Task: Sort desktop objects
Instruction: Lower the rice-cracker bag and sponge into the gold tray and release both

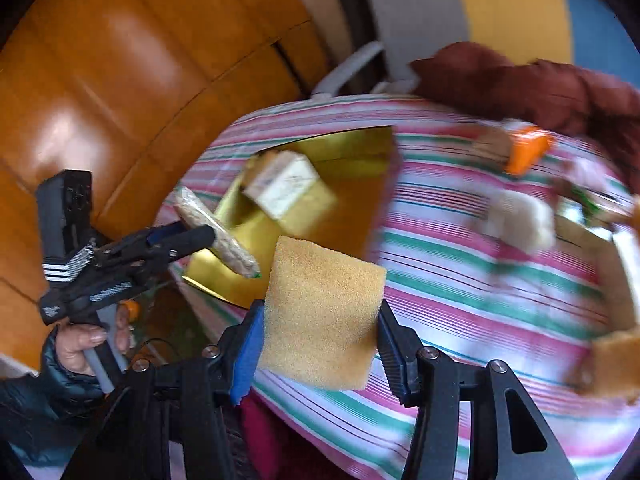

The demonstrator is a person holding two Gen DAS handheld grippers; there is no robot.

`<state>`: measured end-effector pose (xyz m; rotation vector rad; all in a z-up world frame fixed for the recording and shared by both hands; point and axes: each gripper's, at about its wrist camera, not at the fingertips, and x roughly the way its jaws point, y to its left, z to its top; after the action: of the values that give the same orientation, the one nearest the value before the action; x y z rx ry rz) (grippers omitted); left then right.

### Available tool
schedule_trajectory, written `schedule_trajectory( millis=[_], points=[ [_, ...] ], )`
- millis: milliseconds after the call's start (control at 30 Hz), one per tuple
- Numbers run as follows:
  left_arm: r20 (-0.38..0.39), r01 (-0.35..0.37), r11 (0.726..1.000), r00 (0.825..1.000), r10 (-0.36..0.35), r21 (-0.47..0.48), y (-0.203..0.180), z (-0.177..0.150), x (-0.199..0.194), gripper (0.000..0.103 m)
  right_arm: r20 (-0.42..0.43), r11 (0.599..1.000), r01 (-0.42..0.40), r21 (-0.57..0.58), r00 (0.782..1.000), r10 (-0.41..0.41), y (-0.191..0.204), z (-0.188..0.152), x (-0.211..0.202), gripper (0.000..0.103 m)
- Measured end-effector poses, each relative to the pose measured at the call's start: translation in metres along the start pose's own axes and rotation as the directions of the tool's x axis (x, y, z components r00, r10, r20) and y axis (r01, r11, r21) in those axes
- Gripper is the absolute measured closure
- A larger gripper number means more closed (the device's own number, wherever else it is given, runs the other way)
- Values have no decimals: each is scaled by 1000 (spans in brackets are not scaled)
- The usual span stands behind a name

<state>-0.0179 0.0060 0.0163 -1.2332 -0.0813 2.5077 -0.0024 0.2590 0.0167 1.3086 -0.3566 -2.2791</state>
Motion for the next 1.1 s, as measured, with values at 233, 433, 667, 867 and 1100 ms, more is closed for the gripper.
schedule_trajectory(
  millis=[233,433,667,867,1100],
  points=[
    [-71,-133,986,989,126,-99,67,-16,13,36,-54,983,-162,85,985,167,36,30,76,25],
    [-40,-140,971,990,134,-192,92,-27,2,32,-99,983,-167,80,980,175,51,21,99,22],
    [-3,-72,964,997,74,-254,91,-34,-4,32,-107,993,-88,73,990,96,43,4,96,22],
    [-3,-13,972,1000,12,-233,72,-32,0,33,-82,999,-16,32,996,19,35,-5,85,22],
    [-19,38,978,999,-42,-204,52,-30,5,33,-34,998,60,17,998,-59,20,-10,65,22]
  ],
)
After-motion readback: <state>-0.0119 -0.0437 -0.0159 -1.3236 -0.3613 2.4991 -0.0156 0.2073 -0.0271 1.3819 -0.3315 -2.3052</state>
